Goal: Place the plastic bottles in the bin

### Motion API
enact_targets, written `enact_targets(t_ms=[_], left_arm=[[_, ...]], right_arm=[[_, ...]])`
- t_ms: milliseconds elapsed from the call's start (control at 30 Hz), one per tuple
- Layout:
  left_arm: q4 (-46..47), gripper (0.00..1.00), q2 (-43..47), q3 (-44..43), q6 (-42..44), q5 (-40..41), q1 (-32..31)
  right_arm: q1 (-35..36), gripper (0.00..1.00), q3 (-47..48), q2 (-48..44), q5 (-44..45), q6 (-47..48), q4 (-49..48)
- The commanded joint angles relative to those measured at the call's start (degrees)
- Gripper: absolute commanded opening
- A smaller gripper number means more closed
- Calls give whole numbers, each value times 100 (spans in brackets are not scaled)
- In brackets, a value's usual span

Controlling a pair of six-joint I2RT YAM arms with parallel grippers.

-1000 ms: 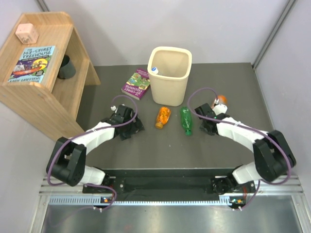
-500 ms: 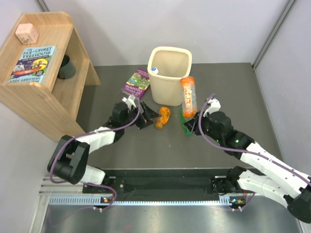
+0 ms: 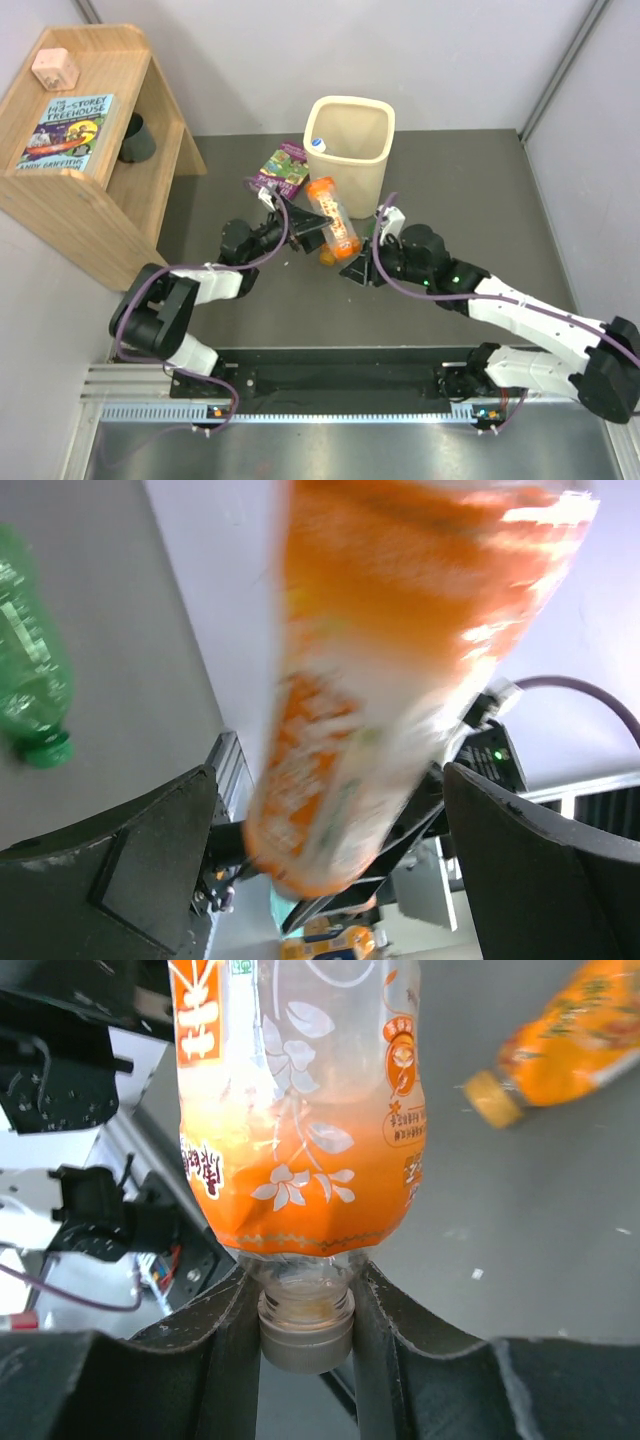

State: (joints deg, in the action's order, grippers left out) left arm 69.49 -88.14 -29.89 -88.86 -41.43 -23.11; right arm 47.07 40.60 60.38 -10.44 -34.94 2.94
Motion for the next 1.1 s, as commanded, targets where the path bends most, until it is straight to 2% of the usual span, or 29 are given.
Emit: enact_targets(t_ms=[0,167,267,333,367,400,433,500,533,567,633,667,767,867,933,1067], left_arm=[[1130,99,701,-403,562,-164,-9],[101,99,1017,-711,1378,-260,-27],[-602,74,1079,-947,1845,-444,-35],[-1016,42,1132,-1027,2151,-533,-44],[-1139,27,1150,-1080,2249,-524,-44],[-1436,5,1167,-1124,2337,-507,-44],[-1534,0,1176,-1168,2477,-472,-44],[-1798,0,1176,-1361,2619,-410,-35],[-2130,0,1202,-1440,2802,-236,-27],[-2307,0,1220,-1658,2934,-95,-27],[-3015,0,1264,-1940,3424,160,8],[-3229,0,1255,-2316,3637,440,17],[-4255,0,1063,-3240,4481,1282,35],[-4392,0,624,-4003,4956,1952,88],[-4496,0,125,-4444,5350,2059,97],[-5208,0,-844,-6052,5984,2130,114]], right_arm=[[311,0,510,299,-363,128,-338],[435,0,510,387,-670,145,-479],[426,2,616,396,-635,189,-329],[426,12,660,439,-696,259,-303],[426,13,703,466,-792,277,-303],[426,16,721,475,-793,303,-137],[426,38,721,475,-776,303,-101],[426,62,748,405,-531,303,48],[426,94,748,248,-356,303,110],[426,100,739,133,160,277,171],[426,100,704,-322,733,225,312],[435,100,625,-482,1328,189,347],[426,100,642,-913,1929,189,549],[426,100,800,-984,2098,356,883],[426,100,844,-1011,2142,418,1067],[426,100,748,-1142,2247,365,1069]])
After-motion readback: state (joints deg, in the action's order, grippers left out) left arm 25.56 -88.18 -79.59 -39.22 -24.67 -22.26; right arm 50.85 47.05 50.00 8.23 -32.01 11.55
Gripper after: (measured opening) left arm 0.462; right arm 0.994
